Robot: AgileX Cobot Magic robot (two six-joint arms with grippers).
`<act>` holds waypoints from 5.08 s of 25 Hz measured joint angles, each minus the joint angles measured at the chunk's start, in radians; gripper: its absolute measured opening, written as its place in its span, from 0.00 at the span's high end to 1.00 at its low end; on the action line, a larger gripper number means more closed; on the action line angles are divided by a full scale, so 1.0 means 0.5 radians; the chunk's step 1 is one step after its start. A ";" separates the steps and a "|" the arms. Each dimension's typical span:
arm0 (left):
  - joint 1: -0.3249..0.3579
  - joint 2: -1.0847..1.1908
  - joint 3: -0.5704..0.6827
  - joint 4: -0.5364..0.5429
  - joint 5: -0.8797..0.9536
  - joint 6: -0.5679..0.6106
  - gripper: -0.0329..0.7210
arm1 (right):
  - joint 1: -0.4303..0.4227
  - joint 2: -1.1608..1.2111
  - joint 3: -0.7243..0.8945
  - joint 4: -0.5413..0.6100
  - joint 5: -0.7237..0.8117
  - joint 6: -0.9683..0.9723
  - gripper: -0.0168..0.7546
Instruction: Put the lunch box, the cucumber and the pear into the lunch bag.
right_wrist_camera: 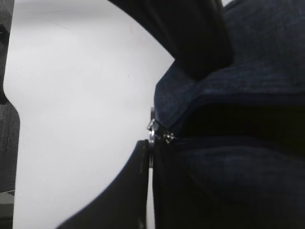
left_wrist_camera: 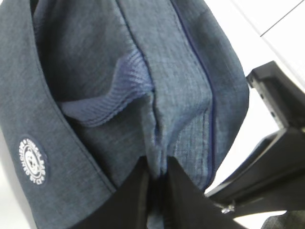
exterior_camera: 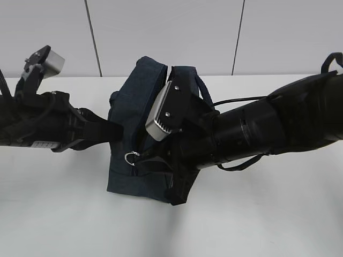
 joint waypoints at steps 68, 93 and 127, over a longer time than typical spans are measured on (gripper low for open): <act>0.000 0.004 -0.002 0.061 0.036 0.002 0.72 | 0.000 -0.218 -0.073 0.282 -0.194 -0.283 0.98; 0.000 0.100 -0.005 0.087 0.118 0.002 0.94 | 0.000 -0.255 -0.109 0.250 -0.168 -0.279 0.98; 0.002 0.102 -0.021 0.120 0.157 0.002 0.94 | 0.000 -0.371 -0.205 0.238 -0.333 -0.083 0.98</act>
